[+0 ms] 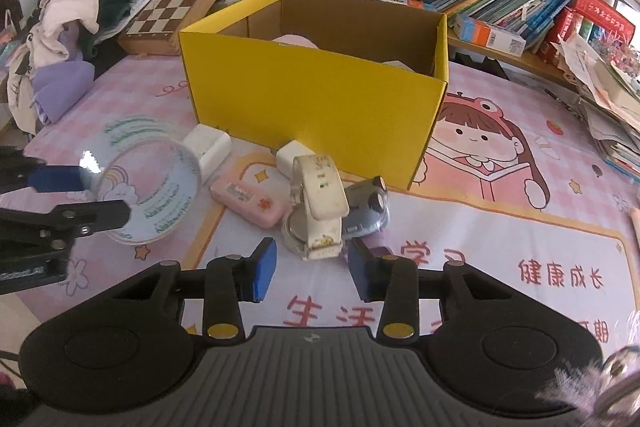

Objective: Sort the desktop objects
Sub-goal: 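Lift the tape roll with the left tool while the right tool lifts the watch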

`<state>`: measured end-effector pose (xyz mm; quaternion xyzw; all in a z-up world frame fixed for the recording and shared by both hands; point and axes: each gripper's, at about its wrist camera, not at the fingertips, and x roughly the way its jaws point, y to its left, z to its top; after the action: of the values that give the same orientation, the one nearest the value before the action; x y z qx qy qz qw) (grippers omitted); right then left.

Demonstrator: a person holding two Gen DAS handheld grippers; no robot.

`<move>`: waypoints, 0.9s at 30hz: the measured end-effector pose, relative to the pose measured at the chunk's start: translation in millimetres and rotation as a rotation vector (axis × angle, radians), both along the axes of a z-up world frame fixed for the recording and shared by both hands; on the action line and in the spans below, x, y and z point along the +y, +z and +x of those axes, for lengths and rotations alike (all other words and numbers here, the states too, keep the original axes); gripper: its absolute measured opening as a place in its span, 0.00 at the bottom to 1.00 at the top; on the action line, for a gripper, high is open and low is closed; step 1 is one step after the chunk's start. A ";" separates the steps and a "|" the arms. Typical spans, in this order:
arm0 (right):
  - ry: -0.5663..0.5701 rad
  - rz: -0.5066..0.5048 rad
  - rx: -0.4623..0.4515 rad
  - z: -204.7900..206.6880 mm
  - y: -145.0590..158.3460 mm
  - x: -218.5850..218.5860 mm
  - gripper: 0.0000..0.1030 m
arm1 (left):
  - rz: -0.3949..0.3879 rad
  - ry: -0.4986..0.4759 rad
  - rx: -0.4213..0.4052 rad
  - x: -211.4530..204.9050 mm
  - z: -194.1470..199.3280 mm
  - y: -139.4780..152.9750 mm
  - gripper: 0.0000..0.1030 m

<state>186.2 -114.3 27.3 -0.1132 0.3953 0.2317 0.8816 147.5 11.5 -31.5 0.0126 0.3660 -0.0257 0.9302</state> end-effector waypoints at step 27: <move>0.032 -0.015 0.100 30.6 -28.6 22.6 0.24 | 0.013 0.103 0.046 16.9 -4.7 -4.9 0.40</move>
<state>216.8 -91.7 -1.4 -0.1143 0.4386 0.2484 0.8561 142.8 28.4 -36.4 -0.0006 0.3878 0.0243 0.9214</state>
